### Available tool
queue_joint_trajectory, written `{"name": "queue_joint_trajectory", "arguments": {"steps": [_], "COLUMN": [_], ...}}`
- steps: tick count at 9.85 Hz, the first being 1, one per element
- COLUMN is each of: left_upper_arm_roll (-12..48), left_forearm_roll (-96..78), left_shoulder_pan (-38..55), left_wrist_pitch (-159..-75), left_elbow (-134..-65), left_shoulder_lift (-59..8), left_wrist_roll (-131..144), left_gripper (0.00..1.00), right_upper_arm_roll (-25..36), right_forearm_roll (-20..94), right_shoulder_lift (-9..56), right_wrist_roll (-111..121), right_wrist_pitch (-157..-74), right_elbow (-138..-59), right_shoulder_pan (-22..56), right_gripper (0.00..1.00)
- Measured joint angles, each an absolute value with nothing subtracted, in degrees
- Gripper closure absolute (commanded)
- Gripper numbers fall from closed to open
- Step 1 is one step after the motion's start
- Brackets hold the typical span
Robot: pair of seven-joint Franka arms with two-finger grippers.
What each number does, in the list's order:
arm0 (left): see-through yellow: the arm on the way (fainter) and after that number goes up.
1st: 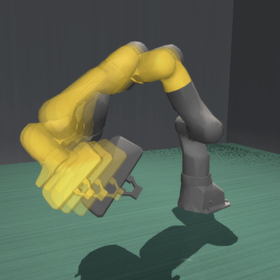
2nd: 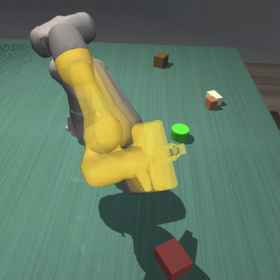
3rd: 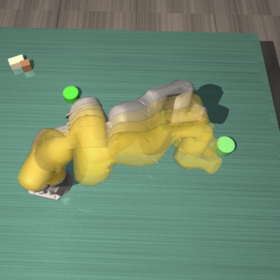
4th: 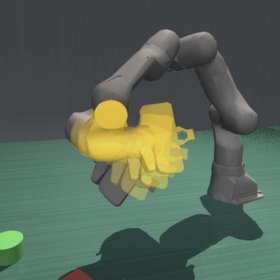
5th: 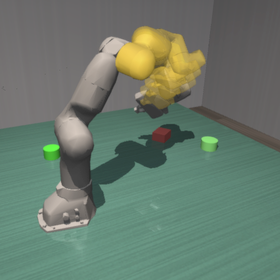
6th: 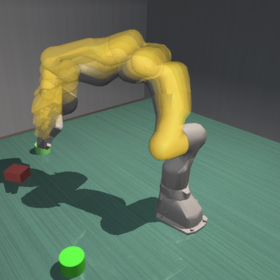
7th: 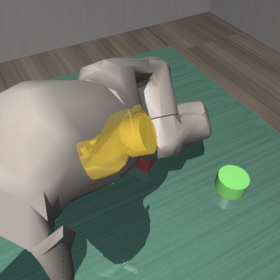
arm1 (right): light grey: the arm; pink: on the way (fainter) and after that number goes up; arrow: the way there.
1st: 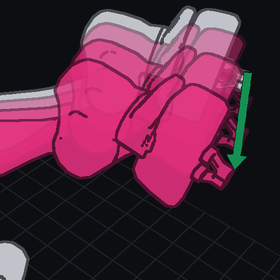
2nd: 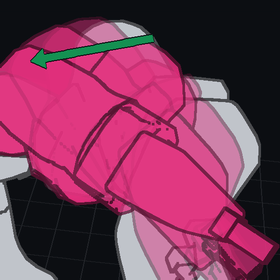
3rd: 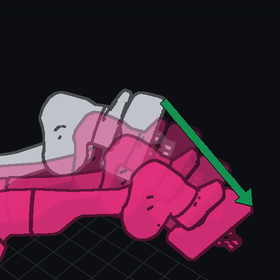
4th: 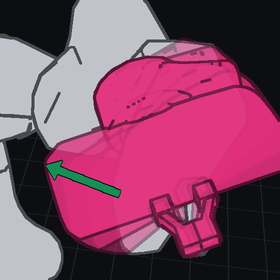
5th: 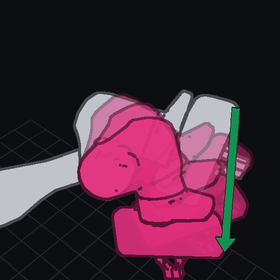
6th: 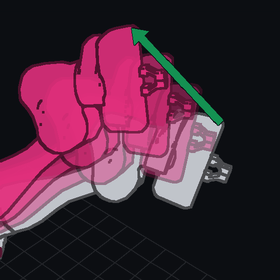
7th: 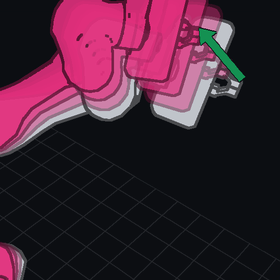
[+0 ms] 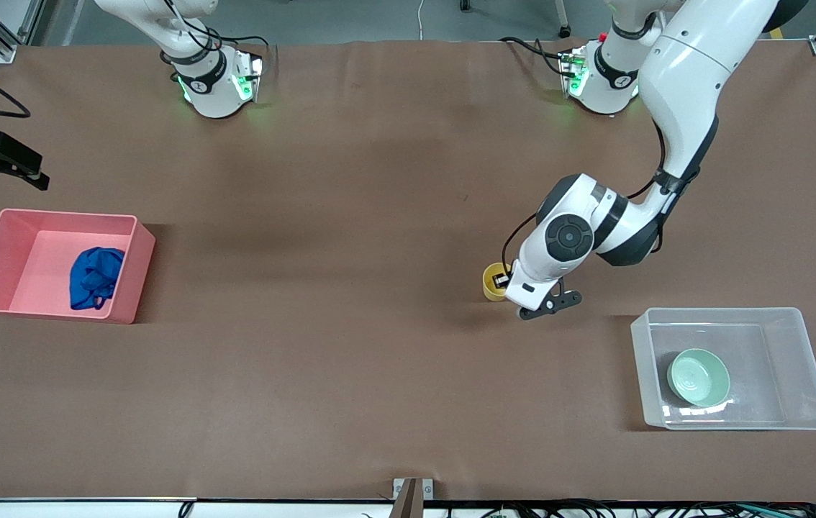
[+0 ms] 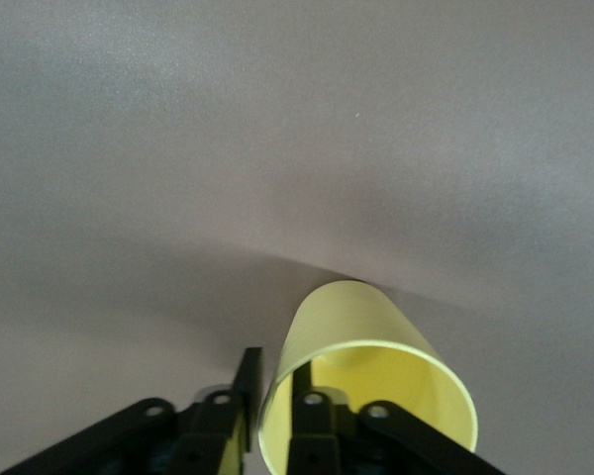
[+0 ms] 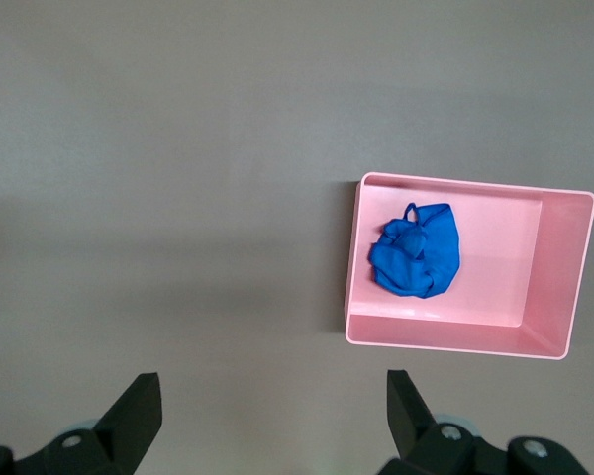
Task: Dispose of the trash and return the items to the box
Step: 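Move the left gripper to the yellow cup and grasp it, then carry the yellow cup with the left gripper into the green bowl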
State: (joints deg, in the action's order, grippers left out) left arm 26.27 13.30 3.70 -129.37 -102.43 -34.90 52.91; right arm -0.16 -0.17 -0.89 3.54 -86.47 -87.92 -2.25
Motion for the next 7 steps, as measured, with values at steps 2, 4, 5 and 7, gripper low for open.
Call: {"name": "queue_joint_trajectory", "arguments": {"steps": [2, 4, 5, 7], "left_upper_arm_roll": [26.1, 25.2, 25.1, 24.8], "left_forearm_roll": [13.4, 15.2, 15.6, 15.8], "left_shoulder_pan": [3.6, 0.7, -2.3, -9.2], "left_wrist_pitch": [-129.7, -125.7, -121.8, -117.1], "left_elbow": [-100.4, -96.3, -93.1, -87.2], "left_shoulder_lift": [-34.1, -30.5, -28.6, -27.2], "left_wrist_roll": [53.2, 49.9, 44.7, 31.4], "left_gripper": [1.0, 1.0, 1.0, 1.0], "right_upper_arm_roll": [-0.2, -0.3, -0.3, -0.4], "right_forearm_roll": [-0.1, -0.1, -0.1, -0.1], "right_shoulder_lift": [-0.9, -0.9, -0.9, -0.9], "right_wrist_roll": [3.6, 3.6, 3.6, 3.6], "right_wrist_pitch": [-86.5, -86.5, -86.5, -86.5], "right_elbow": [-88.2, -88.2, -88.2, -88.1], "right_shoulder_pan": [-2.3, -2.2, -2.2, -2.2], "right_gripper": [0.0, 0.0, 0.0, 0.0]}}
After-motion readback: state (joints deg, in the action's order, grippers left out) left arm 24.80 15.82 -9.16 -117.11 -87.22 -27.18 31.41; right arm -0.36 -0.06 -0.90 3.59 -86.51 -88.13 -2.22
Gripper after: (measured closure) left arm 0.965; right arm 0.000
